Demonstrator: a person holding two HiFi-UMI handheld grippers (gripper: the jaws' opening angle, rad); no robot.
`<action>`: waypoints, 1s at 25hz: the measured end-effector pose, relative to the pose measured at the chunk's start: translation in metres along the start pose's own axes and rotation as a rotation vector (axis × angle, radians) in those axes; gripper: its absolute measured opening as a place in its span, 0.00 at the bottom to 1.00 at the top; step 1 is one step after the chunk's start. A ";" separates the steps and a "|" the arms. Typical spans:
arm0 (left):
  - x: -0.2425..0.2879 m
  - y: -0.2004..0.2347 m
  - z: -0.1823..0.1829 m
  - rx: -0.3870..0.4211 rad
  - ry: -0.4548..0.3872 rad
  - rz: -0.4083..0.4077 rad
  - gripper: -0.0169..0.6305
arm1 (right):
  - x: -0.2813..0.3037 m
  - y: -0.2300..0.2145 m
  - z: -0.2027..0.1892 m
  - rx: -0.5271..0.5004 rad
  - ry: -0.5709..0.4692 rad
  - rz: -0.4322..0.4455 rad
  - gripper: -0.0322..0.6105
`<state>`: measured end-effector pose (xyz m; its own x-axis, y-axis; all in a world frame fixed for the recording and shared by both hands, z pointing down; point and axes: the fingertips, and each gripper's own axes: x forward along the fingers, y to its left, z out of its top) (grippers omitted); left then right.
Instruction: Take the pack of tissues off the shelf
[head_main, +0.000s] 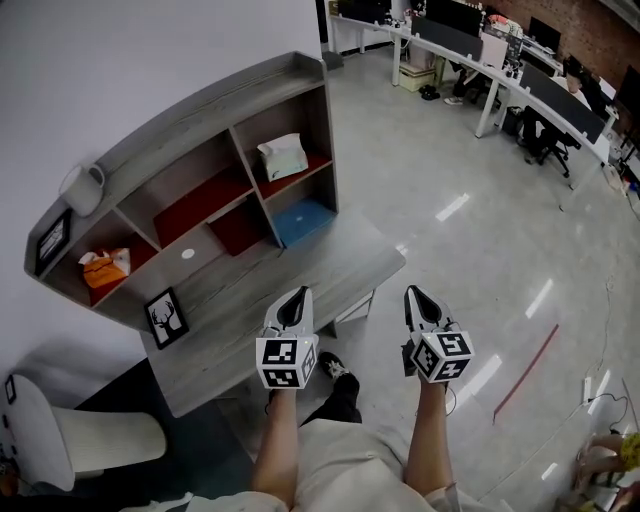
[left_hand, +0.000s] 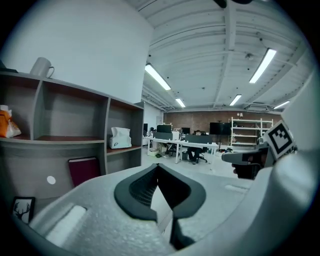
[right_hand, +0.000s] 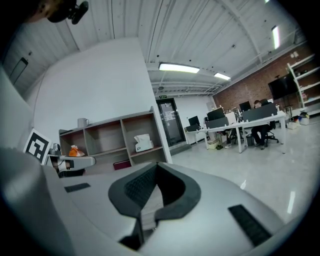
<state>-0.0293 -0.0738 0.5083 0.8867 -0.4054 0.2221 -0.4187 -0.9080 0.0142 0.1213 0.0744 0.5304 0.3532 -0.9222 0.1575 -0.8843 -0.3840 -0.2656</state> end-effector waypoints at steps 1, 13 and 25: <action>0.010 0.001 0.003 0.007 0.000 -0.005 0.04 | 0.009 -0.003 0.002 0.002 0.003 0.002 0.07; 0.126 0.058 0.046 -0.039 -0.006 0.005 0.04 | 0.149 -0.004 0.045 -0.098 0.073 0.086 0.07; 0.176 0.107 0.049 -0.047 -0.007 0.039 0.04 | 0.277 0.045 0.040 -0.140 0.110 0.218 0.07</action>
<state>0.0920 -0.2479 0.5009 0.8711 -0.4410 0.2161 -0.4613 -0.8857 0.0519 0.1915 -0.2003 0.5243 0.1213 -0.9691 0.2150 -0.9722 -0.1597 -0.1714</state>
